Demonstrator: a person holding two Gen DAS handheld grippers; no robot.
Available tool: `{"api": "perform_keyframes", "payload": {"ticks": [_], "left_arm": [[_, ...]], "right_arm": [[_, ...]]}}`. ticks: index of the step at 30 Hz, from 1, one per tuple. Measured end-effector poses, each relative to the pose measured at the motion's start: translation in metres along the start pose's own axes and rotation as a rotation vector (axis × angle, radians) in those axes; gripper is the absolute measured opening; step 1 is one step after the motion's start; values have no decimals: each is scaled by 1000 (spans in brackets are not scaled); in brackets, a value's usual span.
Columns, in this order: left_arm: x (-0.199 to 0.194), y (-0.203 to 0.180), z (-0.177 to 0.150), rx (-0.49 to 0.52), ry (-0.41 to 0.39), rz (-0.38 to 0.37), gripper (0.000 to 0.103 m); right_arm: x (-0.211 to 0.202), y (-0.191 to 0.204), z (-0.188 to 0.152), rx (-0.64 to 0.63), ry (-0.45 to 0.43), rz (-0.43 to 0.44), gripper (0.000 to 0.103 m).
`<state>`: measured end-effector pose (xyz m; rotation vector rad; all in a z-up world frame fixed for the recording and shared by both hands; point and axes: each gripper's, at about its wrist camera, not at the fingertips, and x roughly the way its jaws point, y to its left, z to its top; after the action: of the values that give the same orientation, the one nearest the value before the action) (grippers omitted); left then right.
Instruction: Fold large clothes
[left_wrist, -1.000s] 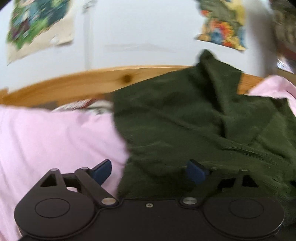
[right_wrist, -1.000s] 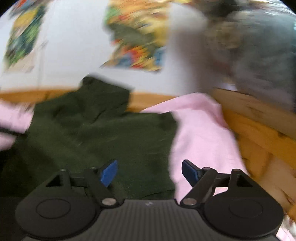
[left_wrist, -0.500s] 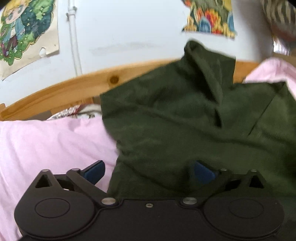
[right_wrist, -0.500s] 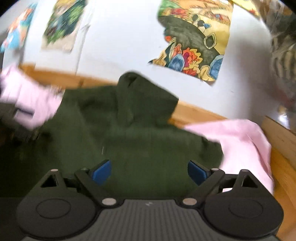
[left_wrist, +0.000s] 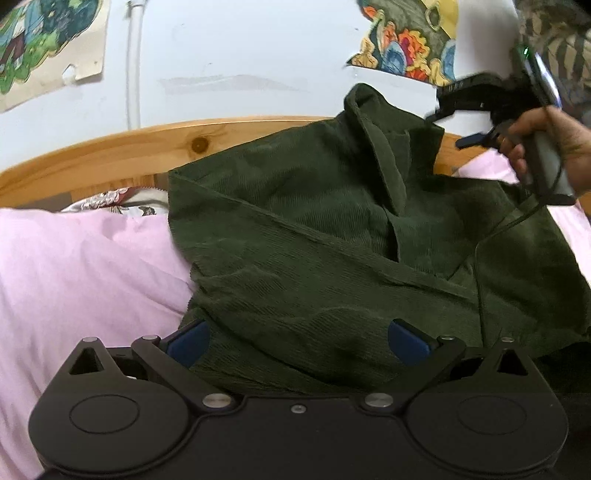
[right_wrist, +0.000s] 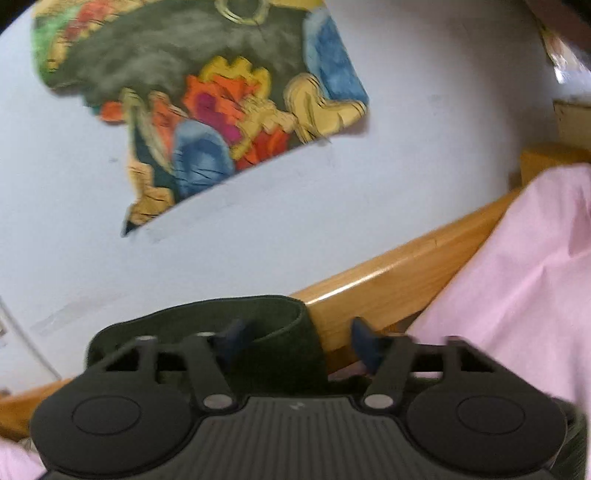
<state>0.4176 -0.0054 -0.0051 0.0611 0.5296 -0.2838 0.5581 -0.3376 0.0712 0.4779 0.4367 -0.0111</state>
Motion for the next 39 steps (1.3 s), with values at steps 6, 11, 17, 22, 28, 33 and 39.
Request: {"api": "perform_keyframes", "payload": {"ticks": [6, 11, 17, 22, 28, 33, 39], "left_arm": [[-2, 5, 0, -24, -6, -8, 102], [-12, 9, 1, -41, -50, -20, 102], [-34, 30, -1, -132, -116, -24, 102], [-54, 49, -3, -216, -165, -18, 102], [-68, 56, -2, -239, -187, -10, 102], [-67, 45, 7, -222, -217, 24, 102], [-29, 22, 19, -154, -189, 53, 102]], "right_arm": [[-23, -4, -17, -14, -77, 33, 4], [-97, 4, -51, -247, -155, 111, 4], [-179, 19, -129, -652, -250, 164, 4], [-192, 17, -202, -890, -197, 111, 4], [-195, -7, -260, -1017, -73, 46, 4], [-206, -4, -270, -1054, -11, 69, 13], [-236, -12, -214, -884, -38, 106, 58]]}}
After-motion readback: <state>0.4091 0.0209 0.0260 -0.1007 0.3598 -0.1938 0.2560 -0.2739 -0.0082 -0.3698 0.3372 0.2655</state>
